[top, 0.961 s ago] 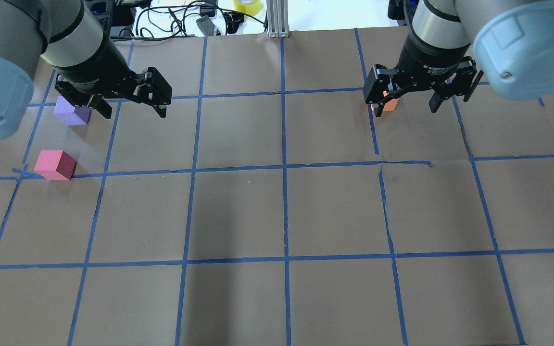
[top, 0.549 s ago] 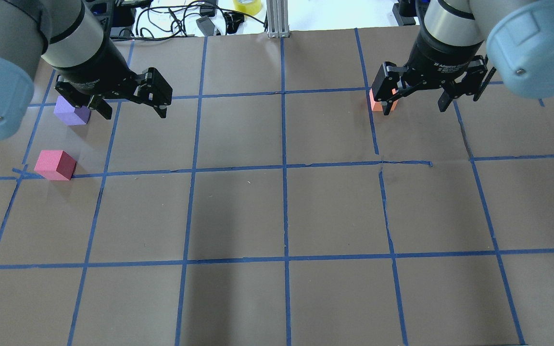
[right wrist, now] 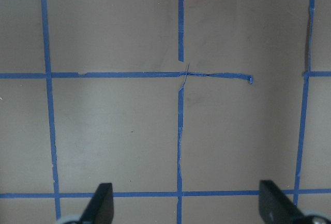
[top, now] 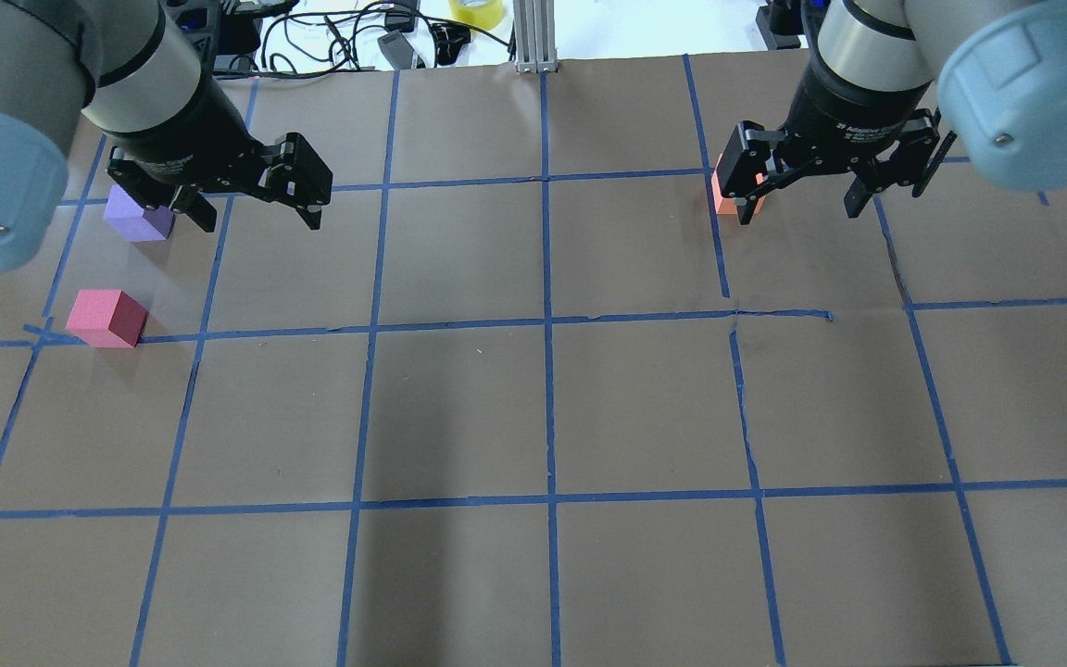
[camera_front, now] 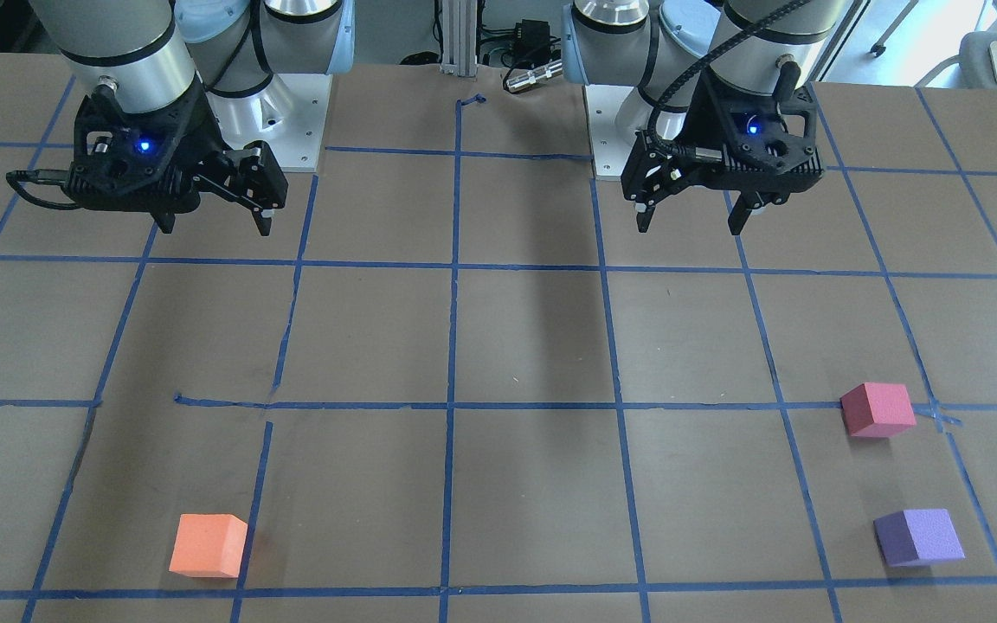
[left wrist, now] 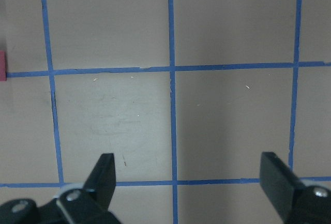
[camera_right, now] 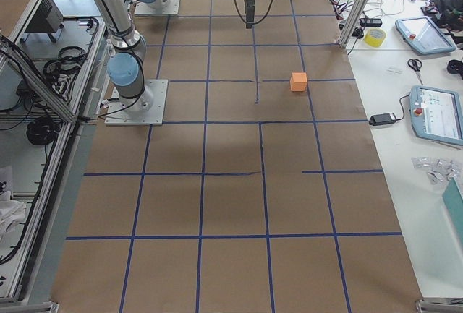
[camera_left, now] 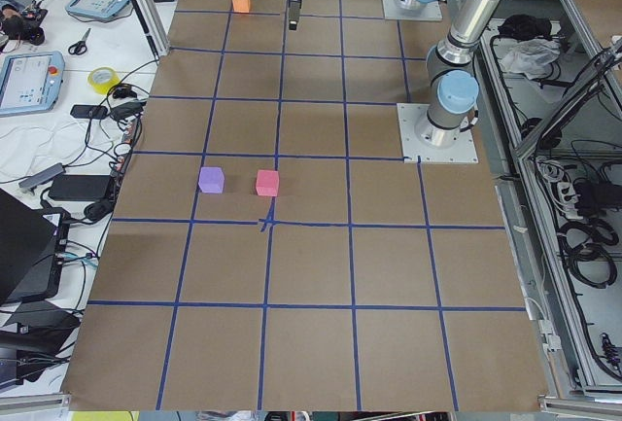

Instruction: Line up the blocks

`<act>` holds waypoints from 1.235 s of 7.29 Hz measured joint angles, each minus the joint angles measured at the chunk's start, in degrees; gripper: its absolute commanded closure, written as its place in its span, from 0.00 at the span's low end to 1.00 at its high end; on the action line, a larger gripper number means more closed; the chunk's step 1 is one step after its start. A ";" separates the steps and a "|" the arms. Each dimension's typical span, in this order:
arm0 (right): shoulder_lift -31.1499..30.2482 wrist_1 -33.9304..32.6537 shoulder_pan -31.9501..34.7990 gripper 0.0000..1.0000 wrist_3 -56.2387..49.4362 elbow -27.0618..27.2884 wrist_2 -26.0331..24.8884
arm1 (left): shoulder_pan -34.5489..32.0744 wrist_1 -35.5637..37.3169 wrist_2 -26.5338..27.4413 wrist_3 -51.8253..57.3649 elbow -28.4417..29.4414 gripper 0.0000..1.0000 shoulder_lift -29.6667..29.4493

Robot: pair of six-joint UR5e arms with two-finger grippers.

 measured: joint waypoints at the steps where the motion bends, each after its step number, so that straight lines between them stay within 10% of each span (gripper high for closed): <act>1: 0.01 -0.57 -0.12 0.00 -0.13 -0.05 -0.22 | 0.00 0.00 -0.04 0.00 0.00 0.00 0.01; 9: 2.56 -7.02 -4.34 0.00 -5.54 -0.07 0.05 | 0.00 0.00 -0.11 0.00 -0.36 0.00 -0.02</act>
